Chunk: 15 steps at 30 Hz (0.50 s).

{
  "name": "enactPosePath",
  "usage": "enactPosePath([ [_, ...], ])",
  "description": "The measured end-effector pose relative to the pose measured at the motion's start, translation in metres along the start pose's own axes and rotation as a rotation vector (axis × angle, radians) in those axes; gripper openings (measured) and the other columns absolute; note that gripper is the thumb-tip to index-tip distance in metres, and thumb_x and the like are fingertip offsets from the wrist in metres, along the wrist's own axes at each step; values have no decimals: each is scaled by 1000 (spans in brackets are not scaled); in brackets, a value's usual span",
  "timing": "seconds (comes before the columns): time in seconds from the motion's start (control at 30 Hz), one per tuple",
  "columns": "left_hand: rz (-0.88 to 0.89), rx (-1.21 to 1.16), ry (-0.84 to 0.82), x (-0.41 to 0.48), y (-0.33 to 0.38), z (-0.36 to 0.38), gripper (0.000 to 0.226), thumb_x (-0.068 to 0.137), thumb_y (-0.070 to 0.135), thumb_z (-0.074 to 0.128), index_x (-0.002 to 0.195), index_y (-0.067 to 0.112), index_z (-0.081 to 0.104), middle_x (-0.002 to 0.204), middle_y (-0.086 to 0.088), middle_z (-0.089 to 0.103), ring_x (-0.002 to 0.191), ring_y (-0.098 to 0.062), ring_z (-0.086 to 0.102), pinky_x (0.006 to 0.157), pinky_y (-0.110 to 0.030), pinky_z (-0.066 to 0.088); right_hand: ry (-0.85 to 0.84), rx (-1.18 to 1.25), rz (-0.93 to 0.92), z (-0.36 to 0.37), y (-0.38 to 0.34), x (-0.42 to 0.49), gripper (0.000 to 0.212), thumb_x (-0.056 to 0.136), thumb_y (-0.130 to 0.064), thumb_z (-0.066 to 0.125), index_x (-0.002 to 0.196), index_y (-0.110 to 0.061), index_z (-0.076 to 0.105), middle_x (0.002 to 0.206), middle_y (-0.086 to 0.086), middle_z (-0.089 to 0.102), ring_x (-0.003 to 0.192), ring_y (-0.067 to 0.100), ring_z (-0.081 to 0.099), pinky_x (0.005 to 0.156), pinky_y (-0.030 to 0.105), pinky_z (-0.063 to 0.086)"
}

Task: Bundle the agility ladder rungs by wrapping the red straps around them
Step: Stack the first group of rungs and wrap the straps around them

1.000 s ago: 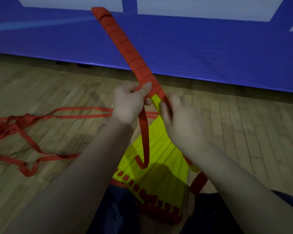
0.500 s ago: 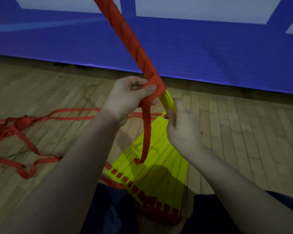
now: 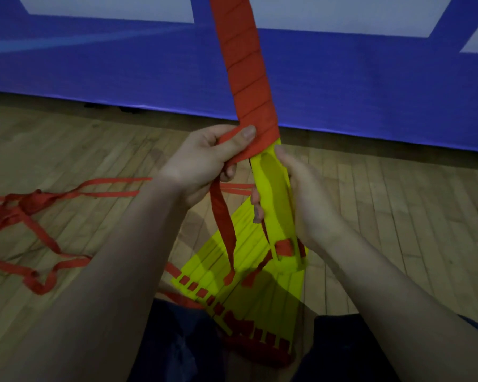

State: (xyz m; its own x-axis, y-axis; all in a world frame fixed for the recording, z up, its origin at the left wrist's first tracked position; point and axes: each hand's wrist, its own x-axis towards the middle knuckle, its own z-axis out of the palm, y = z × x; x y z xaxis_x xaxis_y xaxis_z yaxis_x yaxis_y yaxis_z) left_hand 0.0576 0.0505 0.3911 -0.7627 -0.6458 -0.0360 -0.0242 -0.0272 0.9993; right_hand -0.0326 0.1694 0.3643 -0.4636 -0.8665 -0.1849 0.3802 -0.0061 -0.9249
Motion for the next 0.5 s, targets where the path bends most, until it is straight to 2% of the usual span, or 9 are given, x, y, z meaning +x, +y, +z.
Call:
enactPosePath([
  [0.07,1,7,26,-1,-1,1,21,90,28,60,79,11,63,50,0,44,37,-4,39,37,-14,31,-35,-22,99,0,-2,2,73,85,-66,47,96,5,63,63,22,54,46,29,52,52,37,49],
  [0.17,8,10,21,-4,-3,3,26,94,26,56,76,8,63,43,2,50,36,-5,43,39,-14,35,-56,-96,161,-3,-3,6,86,78,-79,39,92,2,65,56,17,50,42,26,48,49,32,46],
  [0.3,-37,-15,-92,-7,-2,7,25,99,16,44,87,5,62,43,2,54,36,-4,47,39,-13,38,-47,-195,227,-11,-5,7,74,78,-81,42,55,-13,58,47,10,45,37,24,41,49,30,41],
  [0.4,-62,-71,-189,-8,-3,7,25,100,15,40,91,3,59,47,1,56,40,-5,49,41,-14,40,-33,-237,242,-11,-7,4,70,82,-75,44,44,-18,57,44,6,40,37,22,37,47,29,39],
  [0.5,-76,-126,-178,-7,-5,8,24,98,19,44,90,3,61,47,0,56,40,-6,49,42,-14,41,-71,-191,262,-7,-11,-1,72,83,-74,38,38,-20,54,39,1,33,32,17,31,42,25,35],
])
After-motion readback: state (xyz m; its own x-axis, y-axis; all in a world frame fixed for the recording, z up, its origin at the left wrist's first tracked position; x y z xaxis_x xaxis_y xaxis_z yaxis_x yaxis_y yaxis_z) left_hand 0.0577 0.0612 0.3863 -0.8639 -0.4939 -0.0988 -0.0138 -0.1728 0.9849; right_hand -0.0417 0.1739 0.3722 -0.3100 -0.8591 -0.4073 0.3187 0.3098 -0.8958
